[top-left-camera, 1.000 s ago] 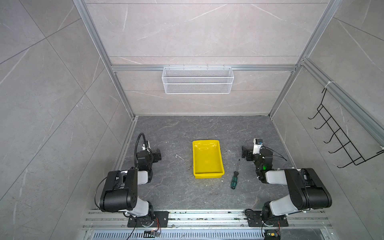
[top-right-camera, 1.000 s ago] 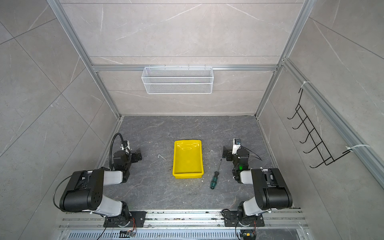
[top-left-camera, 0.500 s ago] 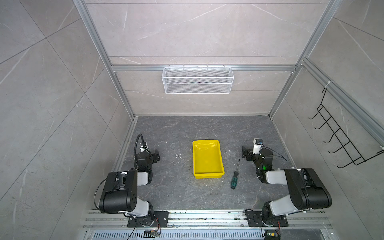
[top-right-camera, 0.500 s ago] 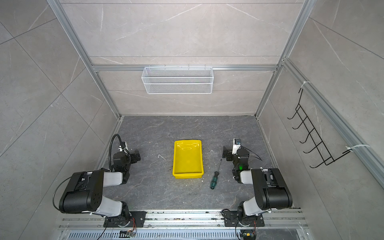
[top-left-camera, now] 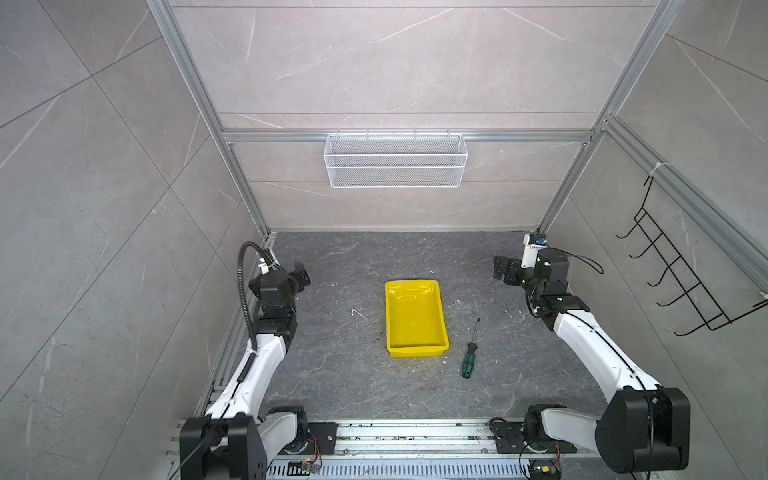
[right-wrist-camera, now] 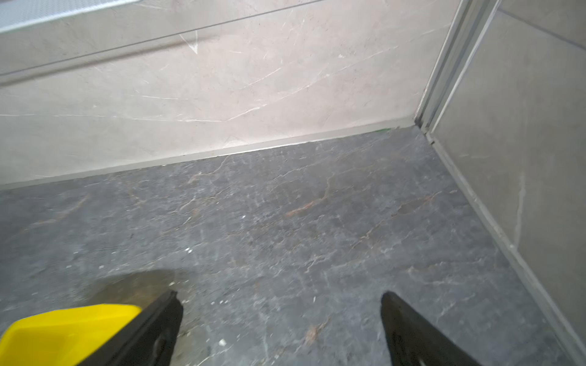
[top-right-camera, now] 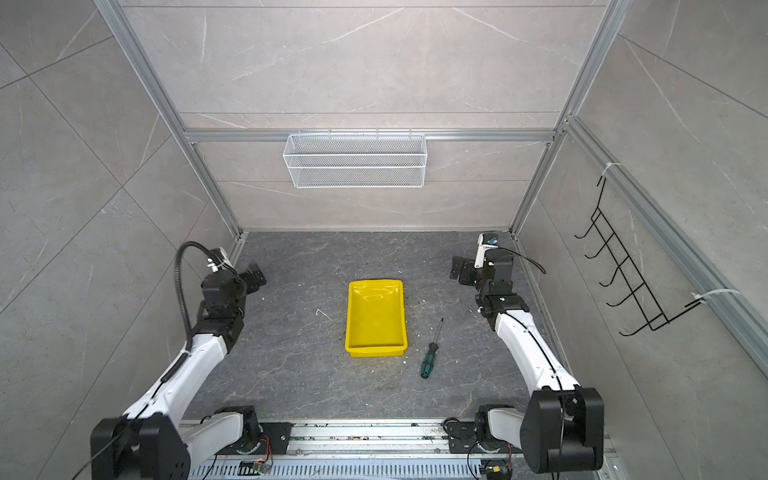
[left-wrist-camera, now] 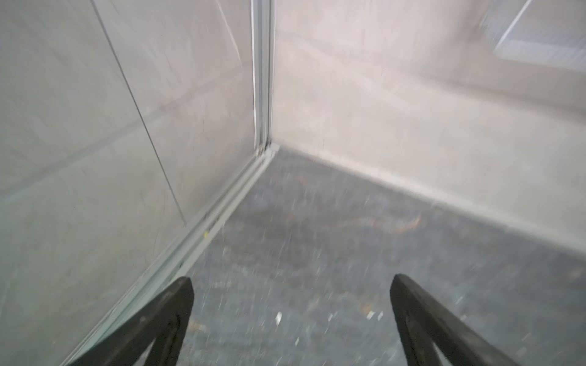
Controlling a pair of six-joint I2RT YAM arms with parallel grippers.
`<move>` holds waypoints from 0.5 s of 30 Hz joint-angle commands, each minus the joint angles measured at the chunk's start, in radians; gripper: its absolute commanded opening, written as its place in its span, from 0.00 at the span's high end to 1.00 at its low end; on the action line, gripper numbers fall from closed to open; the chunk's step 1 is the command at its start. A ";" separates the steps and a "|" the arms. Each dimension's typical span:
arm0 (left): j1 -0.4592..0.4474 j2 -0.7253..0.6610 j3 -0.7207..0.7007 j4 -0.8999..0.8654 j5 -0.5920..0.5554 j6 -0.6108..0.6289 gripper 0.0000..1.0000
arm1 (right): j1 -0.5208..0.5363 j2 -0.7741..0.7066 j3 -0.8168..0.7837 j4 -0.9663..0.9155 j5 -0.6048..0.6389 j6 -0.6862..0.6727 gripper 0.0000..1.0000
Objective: Put the screwdriver in the bin
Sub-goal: Pick up the screwdriver from the bottom-center of the table.
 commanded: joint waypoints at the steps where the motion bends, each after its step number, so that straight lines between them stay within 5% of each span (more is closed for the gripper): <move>1: 0.000 -0.044 0.147 -0.365 0.070 -0.131 0.00 | 0.005 -0.037 0.053 -0.325 -0.072 0.100 0.00; 8: 0.000 0.006 0.344 -0.702 0.276 -0.150 0.00 | 0.006 -0.173 0.017 -0.497 -0.127 0.148 0.00; 15: 0.000 0.077 0.343 -0.737 0.451 -0.063 0.00 | 0.005 -0.279 -0.089 -0.582 -0.233 0.194 0.00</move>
